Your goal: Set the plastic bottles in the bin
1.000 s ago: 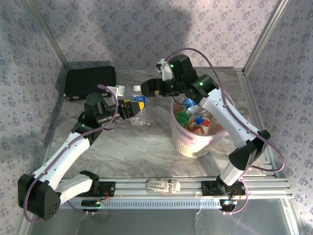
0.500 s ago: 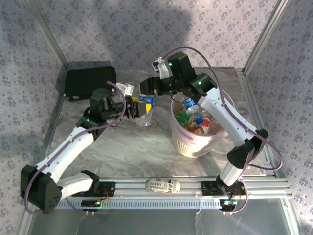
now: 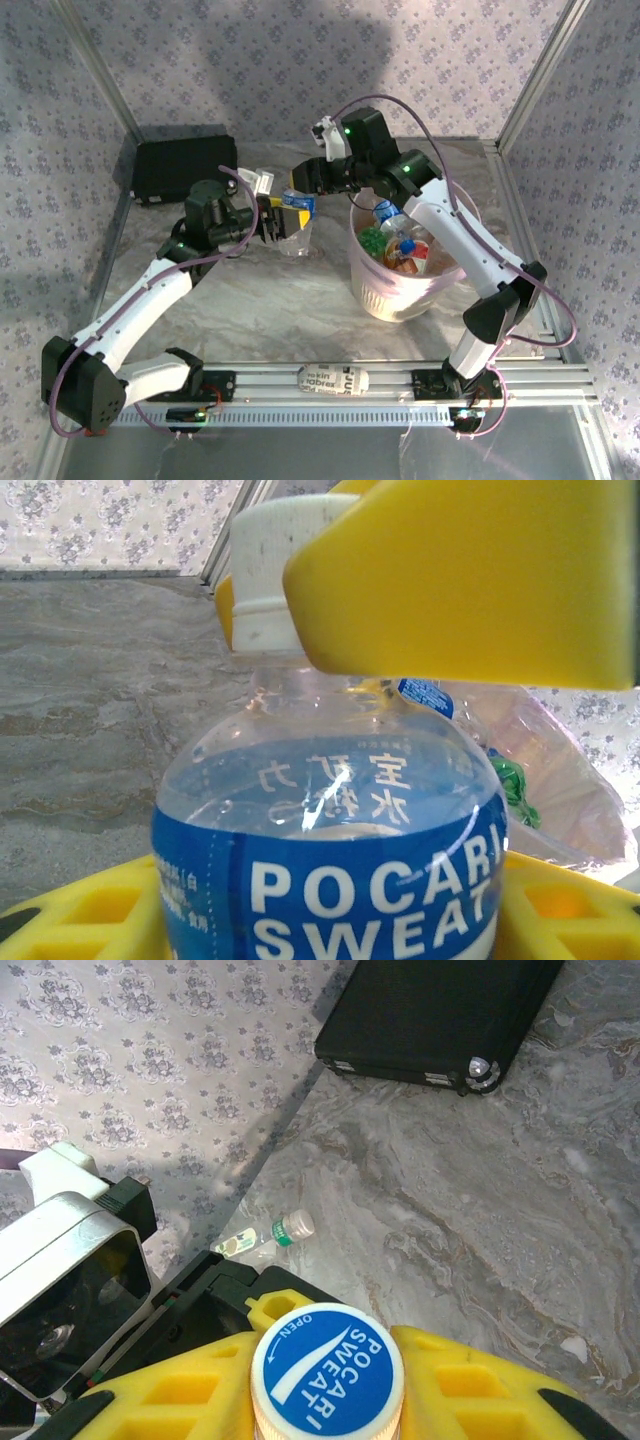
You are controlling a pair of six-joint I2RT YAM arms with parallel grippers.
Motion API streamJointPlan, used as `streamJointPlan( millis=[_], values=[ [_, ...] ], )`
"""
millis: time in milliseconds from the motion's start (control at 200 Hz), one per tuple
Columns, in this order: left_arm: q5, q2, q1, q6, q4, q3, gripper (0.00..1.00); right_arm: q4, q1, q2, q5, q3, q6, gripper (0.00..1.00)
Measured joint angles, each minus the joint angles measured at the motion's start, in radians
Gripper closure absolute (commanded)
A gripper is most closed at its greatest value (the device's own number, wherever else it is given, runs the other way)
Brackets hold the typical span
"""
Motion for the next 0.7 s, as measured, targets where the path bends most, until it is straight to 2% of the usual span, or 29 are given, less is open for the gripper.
streamJointPlan(
  millis=[130, 230, 355, 480, 590, 700],
  values=[
    [-0.033, -0.013, -0.005, -0.014, -0.001, -0.001, 0.10, 0.001, -0.005, 0.000, 0.008, 0.004, -0.011, 0.68],
    [-0.066, -0.046, -0.004, -0.026, -0.002, -0.003, 0.03, -0.001, -0.023, -0.002, 0.021, 0.024, -0.026, 0.69],
    [-0.094, -0.097, -0.005, -0.034, -0.005, -0.003, 0.01, -0.006, -0.072, -0.021, 0.039, 0.044, -0.045, 0.69],
    [-0.138, -0.132, -0.004, -0.032, -0.045, -0.002, 0.01, -0.039, -0.166, -0.083, 0.065, 0.056, -0.074, 0.70],
    [-0.198, -0.132, 0.009, -0.026, -0.163, 0.017, 0.03, -0.053, -0.286, -0.167, 0.085, 0.063, -0.086, 0.71],
    [-0.286, -0.111, 0.093, -0.045, -0.349, 0.071, 0.06, -0.091, -0.401, -0.244, 0.121, 0.093, -0.111, 0.71]
  ],
)
